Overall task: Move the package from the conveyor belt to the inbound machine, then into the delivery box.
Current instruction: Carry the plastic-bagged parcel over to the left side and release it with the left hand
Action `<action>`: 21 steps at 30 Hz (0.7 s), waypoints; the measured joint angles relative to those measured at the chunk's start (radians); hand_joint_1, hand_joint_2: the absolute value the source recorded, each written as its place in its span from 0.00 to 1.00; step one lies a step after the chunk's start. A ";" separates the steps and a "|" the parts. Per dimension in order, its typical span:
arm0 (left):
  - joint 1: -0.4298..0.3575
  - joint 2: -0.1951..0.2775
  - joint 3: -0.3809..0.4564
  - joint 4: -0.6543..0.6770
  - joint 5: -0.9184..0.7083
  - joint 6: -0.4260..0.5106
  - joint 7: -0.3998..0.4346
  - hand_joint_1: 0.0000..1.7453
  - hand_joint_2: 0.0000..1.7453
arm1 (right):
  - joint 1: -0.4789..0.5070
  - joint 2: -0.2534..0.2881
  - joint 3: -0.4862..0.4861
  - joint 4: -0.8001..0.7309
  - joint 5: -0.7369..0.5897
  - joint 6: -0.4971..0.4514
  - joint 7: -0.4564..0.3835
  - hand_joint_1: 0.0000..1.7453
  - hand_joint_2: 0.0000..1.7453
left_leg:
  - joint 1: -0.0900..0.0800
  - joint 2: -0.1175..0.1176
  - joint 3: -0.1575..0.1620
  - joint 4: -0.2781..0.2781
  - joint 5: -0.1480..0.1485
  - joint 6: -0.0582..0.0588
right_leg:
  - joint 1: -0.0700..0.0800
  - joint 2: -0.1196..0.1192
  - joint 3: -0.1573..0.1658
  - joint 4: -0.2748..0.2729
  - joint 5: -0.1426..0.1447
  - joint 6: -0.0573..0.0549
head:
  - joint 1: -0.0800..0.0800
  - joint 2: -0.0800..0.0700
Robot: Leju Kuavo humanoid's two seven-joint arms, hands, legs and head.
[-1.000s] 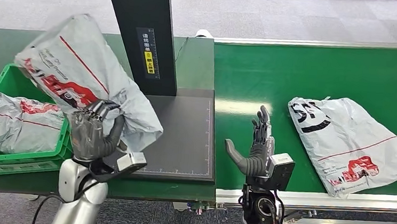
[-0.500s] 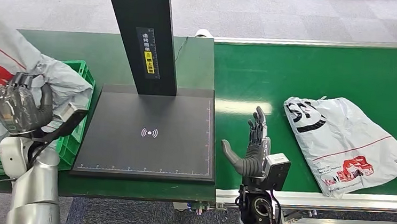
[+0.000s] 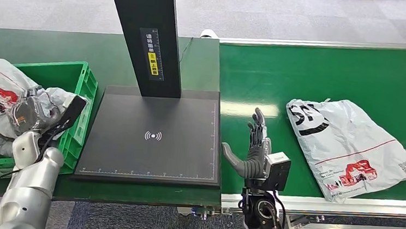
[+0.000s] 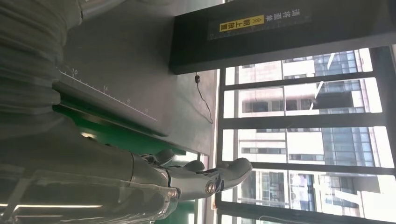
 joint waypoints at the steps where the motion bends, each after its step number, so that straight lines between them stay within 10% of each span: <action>1: -0.004 0.007 -0.011 0.014 0.001 0.011 0.004 0.00 1.00 | -0.001 0.000 0.000 0.002 0.002 0.003 0.001 0.00 1.00 | 0.000 0.000 0.000 0.000 0.000 0.000 | 0.000 0.000 0.000 0.000 0.000 0.000 | 0.000 0.000; 6: 0.007 0.020 -0.030 0.016 0.141 0.052 -0.086 0.00 1.00 | 0.002 0.000 0.000 0.004 0.014 0.011 0.008 0.00 1.00 | 0.000 0.001 0.001 0.000 0.000 0.000 | 0.000 0.000 0.001 0.000 0.000 0.000 | 0.000 0.000; 15: 0.080 -0.057 0.102 -0.181 0.708 0.051 -0.711 0.00 1.00 | 0.015 0.000 0.000 0.004 0.024 0.020 0.007 0.00 1.00 | 0.000 0.001 0.000 0.000 0.000 0.000 | 0.000 0.000 0.000 0.000 0.000 0.000 | 0.000 0.000; 21: 0.186 -0.098 -0.031 -0.326 1.279 -0.181 -0.701 0.00 1.00 | 0.009 -0.001 -0.001 0.014 0.023 0.019 -0.010 0.00 1.00 | 0.000 0.001 0.000 0.000 0.000 0.000 | 0.000 0.000 -0.001 0.000 0.000 0.000 | 0.000 0.000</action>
